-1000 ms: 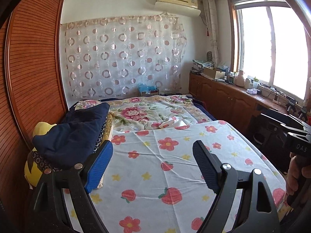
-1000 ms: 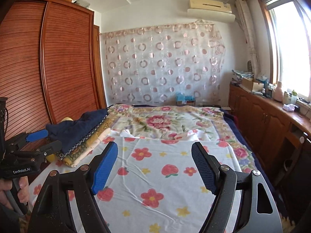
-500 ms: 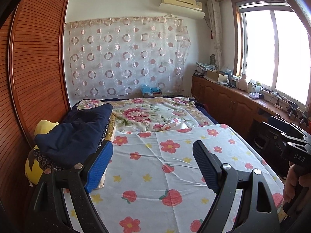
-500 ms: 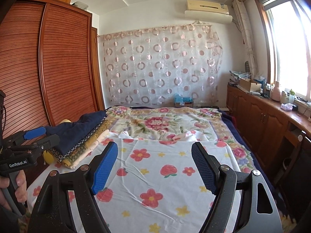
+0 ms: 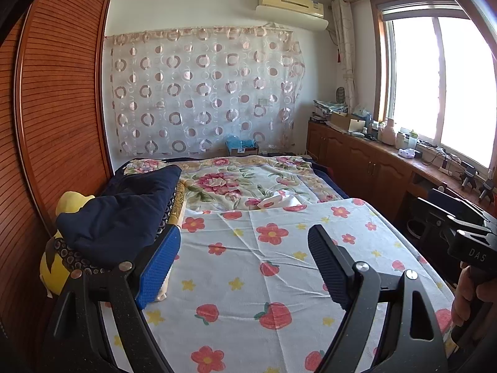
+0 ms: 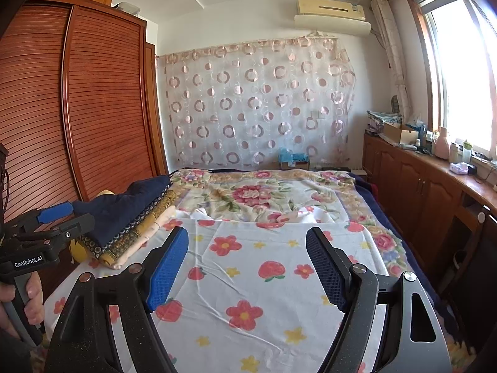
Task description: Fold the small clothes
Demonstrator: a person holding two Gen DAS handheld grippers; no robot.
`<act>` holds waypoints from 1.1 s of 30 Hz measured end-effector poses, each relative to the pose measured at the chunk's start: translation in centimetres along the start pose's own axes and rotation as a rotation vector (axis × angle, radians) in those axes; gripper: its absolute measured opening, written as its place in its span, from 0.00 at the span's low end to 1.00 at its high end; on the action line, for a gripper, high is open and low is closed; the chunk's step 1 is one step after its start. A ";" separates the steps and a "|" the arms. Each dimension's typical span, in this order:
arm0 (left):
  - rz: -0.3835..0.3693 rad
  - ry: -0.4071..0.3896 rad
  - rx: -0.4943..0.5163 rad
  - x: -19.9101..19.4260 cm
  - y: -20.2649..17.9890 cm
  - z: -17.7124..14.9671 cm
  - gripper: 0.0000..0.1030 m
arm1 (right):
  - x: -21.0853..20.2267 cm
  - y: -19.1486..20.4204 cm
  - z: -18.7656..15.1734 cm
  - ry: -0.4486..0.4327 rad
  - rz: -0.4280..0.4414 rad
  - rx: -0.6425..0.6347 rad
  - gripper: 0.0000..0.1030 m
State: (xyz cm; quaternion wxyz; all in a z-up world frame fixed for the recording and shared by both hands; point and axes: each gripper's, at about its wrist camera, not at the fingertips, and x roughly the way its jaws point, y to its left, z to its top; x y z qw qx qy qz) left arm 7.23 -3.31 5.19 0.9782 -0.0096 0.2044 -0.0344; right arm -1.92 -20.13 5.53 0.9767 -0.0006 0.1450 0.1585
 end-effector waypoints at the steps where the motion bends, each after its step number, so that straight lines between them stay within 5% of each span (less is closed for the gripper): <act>1: 0.002 -0.001 0.002 0.0 0.0 0.0 0.82 | 0.0 -0.1 0.0 -0.001 0.000 0.001 0.77; 33: 0.008 0.003 -0.004 -0.1 0.4 -0.1 0.82 | 0.2 -0.8 -0.3 0.002 0.000 0.003 0.77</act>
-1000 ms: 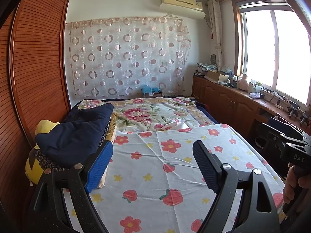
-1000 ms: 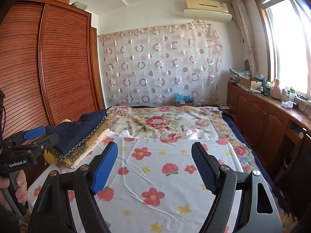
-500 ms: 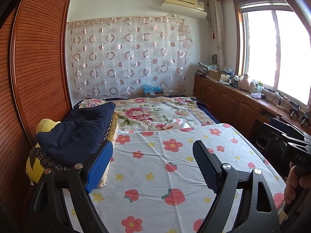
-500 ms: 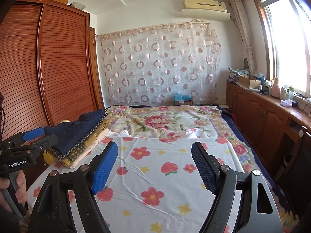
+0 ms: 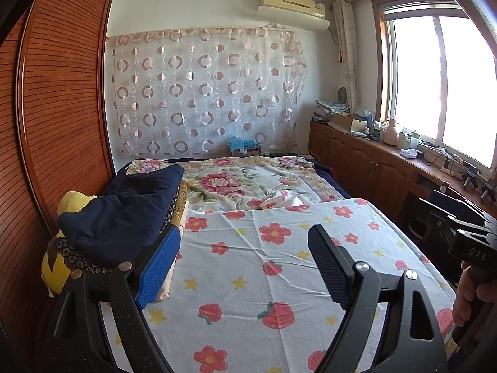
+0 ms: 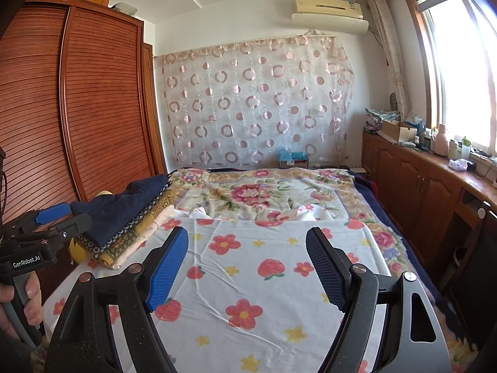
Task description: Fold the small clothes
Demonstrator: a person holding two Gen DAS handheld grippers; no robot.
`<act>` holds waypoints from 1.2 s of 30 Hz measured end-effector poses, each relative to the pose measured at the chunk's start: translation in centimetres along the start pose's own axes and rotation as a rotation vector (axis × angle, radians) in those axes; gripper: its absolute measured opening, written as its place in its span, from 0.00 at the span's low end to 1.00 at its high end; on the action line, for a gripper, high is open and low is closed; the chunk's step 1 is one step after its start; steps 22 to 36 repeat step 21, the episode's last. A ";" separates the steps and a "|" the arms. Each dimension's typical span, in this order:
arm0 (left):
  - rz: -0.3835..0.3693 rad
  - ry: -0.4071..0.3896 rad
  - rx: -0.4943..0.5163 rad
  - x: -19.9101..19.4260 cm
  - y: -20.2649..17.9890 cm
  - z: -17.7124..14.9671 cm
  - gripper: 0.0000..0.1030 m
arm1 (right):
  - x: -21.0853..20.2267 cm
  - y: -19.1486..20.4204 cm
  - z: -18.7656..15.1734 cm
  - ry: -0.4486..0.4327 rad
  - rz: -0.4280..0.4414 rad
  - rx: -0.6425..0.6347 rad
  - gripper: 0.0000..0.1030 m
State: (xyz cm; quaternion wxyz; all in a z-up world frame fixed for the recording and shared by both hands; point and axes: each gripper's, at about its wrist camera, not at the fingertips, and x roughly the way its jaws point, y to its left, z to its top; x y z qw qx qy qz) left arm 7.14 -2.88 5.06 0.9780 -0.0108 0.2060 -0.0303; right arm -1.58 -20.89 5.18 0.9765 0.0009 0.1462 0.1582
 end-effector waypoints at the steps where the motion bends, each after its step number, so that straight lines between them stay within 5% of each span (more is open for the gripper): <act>1: -0.001 0.000 0.000 0.0 0.0 0.0 0.82 | 0.0 0.0 0.0 0.001 -0.001 0.000 0.77; 36: 0.000 -0.001 0.001 0.0 0.0 -0.2 0.82 | 0.0 0.0 -0.1 0.000 -0.001 0.000 0.77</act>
